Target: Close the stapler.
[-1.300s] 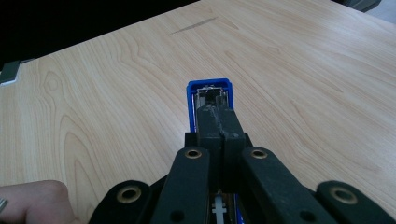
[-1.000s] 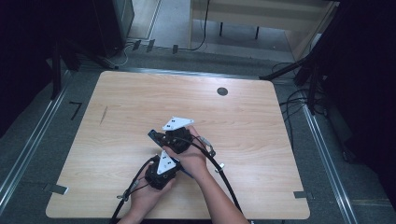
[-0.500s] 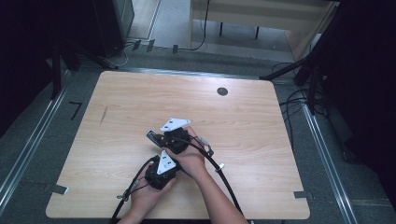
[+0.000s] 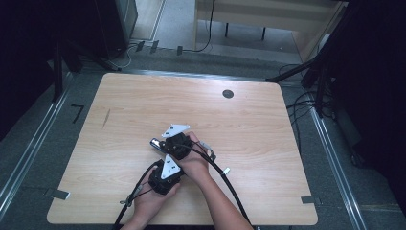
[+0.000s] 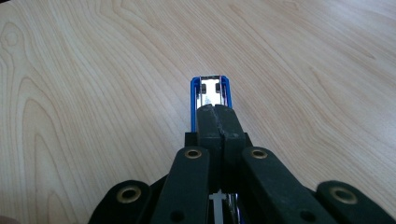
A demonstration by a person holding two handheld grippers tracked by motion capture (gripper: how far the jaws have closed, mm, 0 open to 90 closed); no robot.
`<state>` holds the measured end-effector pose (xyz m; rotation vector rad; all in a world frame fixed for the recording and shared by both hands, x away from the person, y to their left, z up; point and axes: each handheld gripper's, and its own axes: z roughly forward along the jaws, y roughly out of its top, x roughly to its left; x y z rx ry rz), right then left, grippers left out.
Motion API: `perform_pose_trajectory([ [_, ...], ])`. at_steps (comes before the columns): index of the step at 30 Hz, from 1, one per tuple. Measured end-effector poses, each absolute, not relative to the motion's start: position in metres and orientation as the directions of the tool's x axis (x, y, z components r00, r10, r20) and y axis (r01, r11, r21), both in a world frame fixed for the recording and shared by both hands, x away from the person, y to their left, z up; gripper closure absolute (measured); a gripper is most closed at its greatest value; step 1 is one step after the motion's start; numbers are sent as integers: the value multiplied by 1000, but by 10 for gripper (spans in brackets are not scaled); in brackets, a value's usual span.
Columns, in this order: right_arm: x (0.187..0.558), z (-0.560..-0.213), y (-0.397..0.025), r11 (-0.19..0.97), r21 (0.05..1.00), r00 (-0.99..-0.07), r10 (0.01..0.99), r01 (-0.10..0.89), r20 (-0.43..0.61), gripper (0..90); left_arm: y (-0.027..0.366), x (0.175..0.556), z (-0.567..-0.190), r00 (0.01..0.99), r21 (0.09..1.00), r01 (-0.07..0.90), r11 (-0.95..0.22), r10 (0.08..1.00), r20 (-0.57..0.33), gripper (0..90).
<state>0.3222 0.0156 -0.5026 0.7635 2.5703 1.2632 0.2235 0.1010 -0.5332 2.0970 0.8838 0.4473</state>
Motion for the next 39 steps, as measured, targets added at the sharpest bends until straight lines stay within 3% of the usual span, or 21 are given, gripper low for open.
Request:
perform_pose_trajectory([
  [17, 321, -498, 3, 506, 782, -842, 538, 363, 42, 900, 102, 224, -533, 693, 785, 443, -432, 721, 6, 900],
  [39, 307, -483, -82, 390, 829, -756, 653, 400, 57, 900, 101, 224, -533, 692, 787, 441, -431, 722, 9, 900],
])
